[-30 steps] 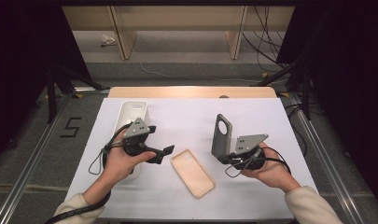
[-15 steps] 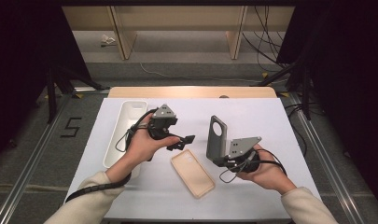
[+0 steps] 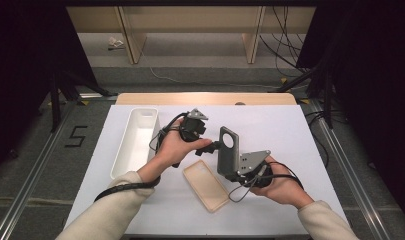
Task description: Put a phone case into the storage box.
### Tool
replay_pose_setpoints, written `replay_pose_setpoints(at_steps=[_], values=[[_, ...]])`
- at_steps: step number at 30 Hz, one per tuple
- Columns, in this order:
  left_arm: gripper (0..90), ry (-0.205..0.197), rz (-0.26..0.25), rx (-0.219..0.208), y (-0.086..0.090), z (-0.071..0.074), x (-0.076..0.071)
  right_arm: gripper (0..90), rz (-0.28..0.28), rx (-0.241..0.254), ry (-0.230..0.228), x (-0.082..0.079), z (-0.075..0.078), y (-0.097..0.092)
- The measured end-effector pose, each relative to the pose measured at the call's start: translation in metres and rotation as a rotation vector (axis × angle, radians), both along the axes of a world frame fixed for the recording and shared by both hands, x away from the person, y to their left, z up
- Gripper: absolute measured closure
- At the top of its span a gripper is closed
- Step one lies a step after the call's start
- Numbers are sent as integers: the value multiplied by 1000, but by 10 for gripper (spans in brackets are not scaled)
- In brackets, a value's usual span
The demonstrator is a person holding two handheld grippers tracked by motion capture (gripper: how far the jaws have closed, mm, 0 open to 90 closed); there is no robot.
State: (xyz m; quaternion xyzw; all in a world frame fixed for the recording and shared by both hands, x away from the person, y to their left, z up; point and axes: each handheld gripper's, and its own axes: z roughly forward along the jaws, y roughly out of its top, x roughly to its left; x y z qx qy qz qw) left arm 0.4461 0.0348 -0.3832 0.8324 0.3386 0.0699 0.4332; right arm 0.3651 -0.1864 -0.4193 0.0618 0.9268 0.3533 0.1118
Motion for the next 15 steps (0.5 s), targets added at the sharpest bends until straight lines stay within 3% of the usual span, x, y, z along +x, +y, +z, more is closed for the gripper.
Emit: replay_pose_setpoints(at_steps=[2, 3, 6, 15], values=[[174, 31, 20, 23, -6, -2, 8, 892, 1, 1, -1, -1, 0, 1], [182, 31, 20, 23, -6, -2, 8, 892, 1, 1, -1, -1, 0, 1], [205, 81, 43, 4, -11, -3, 17, 893, 2, 4, -4, -1, 1, 2], [302, 134, 87, 39, -24, 0, 34, 893, 10, -3, -16, -2, 1, 4]])
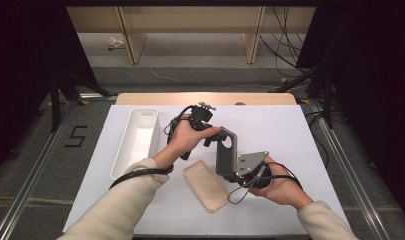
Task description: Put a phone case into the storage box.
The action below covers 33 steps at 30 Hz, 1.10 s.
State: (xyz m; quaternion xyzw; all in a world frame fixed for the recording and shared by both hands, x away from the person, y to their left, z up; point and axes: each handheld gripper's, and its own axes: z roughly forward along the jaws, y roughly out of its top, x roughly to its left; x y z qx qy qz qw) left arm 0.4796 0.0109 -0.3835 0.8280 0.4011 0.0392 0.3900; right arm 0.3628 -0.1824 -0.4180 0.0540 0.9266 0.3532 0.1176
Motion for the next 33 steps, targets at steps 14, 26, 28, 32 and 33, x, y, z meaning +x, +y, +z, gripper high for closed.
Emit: replay_pose_setpoints(at_steps=[14, 26, 28, 32, 33], values=[[494, 107, 77, 0, -3, -3, 9, 892, 17, -17, -11, -2, 0, 4], [674, 159, 121, -32, 2, -5, 10, 891, 22, -36, -16, -2, -2, 5], [690, 164, 129, -44, 1, -4, 9, 892, 23, -38, -19, -1, -2, 6], [727, 164, 128, -79, -2, -1, 6, 892, 25, -57, -14, -1, -5, 7], [735, 159, 127, -82, -3, 0, 5, 892, 25, -60, -11, 0, -5, 7]])
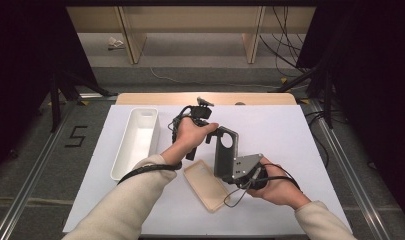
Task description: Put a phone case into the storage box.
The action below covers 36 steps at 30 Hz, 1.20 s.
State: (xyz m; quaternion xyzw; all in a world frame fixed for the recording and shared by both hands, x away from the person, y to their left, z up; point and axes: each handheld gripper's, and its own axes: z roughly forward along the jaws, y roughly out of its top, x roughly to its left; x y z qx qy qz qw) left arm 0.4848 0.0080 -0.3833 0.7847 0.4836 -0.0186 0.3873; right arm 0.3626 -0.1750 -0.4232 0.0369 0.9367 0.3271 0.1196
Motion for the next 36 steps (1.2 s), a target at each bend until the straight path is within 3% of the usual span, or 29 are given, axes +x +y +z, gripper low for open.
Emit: replay_pose_setpoints(at_steps=[8, 13, 15, 16, 18, 20, 22, 23, 25, 27, 36], values=[[812, -18, -16, -57, -9, 10, -7, 892, -6, -33, -6, 2, -4, 3], [826, -67, -25, -69, -13, 15, -11, 876, -28, -43, -34, 4, -6, 2], [827, -98, -30, -51, -13, 17, -12, 854, -39, -47, -22, 4, -6, 1], [829, -111, -27, -45, -12, 17, -13, 787, -60, -27, -38, 6, -6, -1], [829, -126, -22, -55, -11, 18, -12, 750, -73, -17, -40, 6, -5, -2], [829, -164, -18, -55, -9, 19, -13, 655, -110, 11, -61, 7, -2, -3], [829, -207, -6, -65, -5, 20, -13, 534, -169, 49, -63, 8, 2, -7], [829, -207, -6, -65, -5, 20, -13, 534, -169, 49, -63, 8, 2, -7], [829, -236, 0, -73, -2, 21, -13, 439, -227, 87, -77, 11, 3, -11], [828, -276, 15, -81, 3, 23, -13, 391, -267, 112, -75, 12, 5, -15], [828, -342, 36, -108, 21, 28, -14, 293, -390, 216, -76, 16, 11, -29]])
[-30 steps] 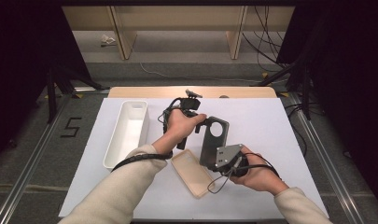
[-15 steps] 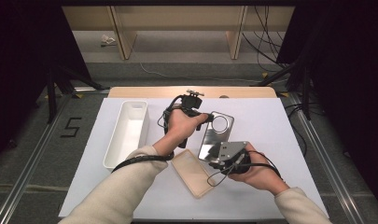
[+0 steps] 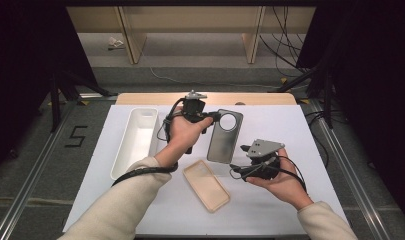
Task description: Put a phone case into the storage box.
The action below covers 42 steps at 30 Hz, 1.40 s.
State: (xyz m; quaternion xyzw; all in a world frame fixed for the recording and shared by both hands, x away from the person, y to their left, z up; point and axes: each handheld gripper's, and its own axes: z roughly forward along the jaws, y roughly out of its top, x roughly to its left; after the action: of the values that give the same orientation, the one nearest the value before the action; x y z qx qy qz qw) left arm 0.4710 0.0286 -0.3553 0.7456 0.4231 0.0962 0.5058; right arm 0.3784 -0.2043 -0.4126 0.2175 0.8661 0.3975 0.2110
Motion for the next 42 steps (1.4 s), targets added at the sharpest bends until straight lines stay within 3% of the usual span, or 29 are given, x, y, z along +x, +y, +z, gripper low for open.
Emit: replay_pose_setpoints(at_steps=[10, 19, 42], values=[[828, -47, 17, -25, 19, 2, -2, 243, -43, 56, 20, 1, 0, -9], [828, -85, 25, -19, 33, 5, -5, 211, -92, 108, 18, 2, 1, -17], [828, -116, 57, -38, 65, 14, -7, 174, -155, 169, 38, -1, -3, -30]])
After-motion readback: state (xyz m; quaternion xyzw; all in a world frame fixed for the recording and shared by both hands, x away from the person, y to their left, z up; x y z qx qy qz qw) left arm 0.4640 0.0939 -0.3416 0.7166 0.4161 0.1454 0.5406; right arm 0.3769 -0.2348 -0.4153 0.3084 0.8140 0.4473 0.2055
